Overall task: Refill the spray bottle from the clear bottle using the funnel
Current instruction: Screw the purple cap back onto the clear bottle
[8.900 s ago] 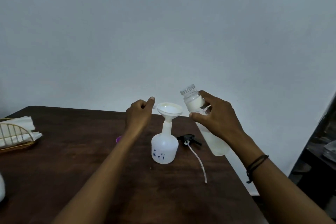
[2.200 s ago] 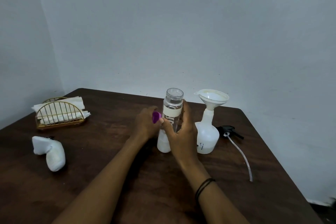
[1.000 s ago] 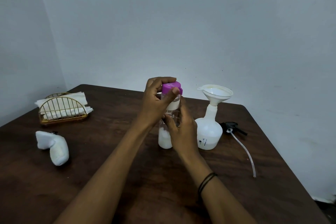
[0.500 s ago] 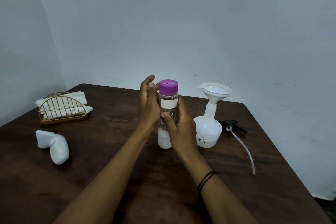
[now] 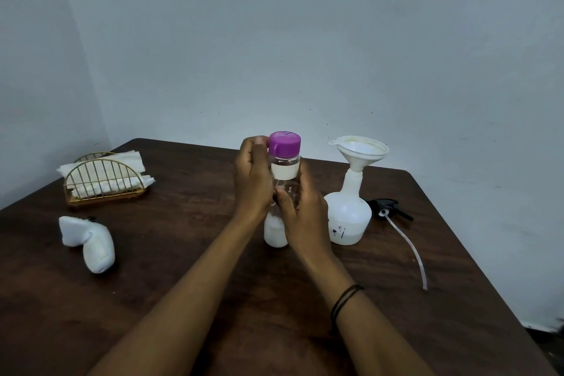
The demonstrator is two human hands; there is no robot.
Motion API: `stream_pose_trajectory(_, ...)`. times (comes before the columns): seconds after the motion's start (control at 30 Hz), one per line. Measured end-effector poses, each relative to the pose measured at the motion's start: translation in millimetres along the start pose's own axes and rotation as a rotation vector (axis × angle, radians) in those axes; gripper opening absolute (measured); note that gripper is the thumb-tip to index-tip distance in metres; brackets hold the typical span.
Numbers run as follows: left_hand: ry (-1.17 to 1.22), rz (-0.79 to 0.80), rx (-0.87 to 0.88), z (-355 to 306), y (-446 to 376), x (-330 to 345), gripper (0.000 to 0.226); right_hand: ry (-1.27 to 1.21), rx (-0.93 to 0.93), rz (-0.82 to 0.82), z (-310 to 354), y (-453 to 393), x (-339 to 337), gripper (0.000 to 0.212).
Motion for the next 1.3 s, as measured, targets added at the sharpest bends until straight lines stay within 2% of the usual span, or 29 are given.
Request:
stream_pose_trajectory(0.1,0.044,0.036,-0.005,-0.2,-1.3,1.3,0.03,-0.001,-0.006,-0.007,0.6,1.1,0.6,0.053)
stream_pose_trajectory(0.23,0.034,0.121,0.016,-5.0,-1.6,7.1,0.014,-0.034,-0.002,-0.019,5.0,2.4,-1.2,0.053)
stream_pose_trajectory(0.43,0.047,0.205,-0.011,-2.4,-1.6,8.3,0.02,-0.033,0.018,-0.01,1.1,1.2,-0.9,0.052)
stream_pose_trajectory(0.57,0.019,0.416,0.008,1.5,5.2,8.3,0.059,-0.033,0.017,0.0,-1.4,1.4,-1.5,0.044)
stream_pose_trajectory(0.67,-0.086,0.487,0.014,8.3,5.2,4.0,0.062,-0.021,0.02,0.001,-2.0,1.4,-0.5,0.04)
stream_pose_trajectory(0.73,-0.172,0.441,0.042,10.6,3.0,-1.9,0.061,0.013,0.046,0.024,-7.4,2.4,4.1,0.04)
stream_pose_trajectory(0.9,-0.294,0.292,0.087,14.1,-10.4,-23.2,0.067,0.135,0.165,0.137,-24.2,7.3,15.4,0.064)
stream_pose_trajectory(1.07,-0.373,0.084,0.088,24.9,-24.4,-61.4,0.07,0.209,0.151,0.125,-19.7,4.8,5.7,0.044)
stream_pose_trajectory(1.2,-0.445,0.027,0.103,27.4,-28.6,-75.4,0.072,0.267,0.064,0.083,-10.2,7.1,-0.3,0.025)
stream_pose_trajectory(1.3,-0.472,0.051,0.1,30.6,-27.6,-73.8,0.068,0.302,0.006,0.058,-8.0,8.1,-5.7,0.014)
Point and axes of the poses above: each hand's wrist, its own y-axis away from the middle knuckle, its own x-axis out of the palm, z = x × y, the point moved 6 cm from there along -y, towards the middle knuckle, and after that the axes turned 12 degrees about x, right-handed, at the moved point
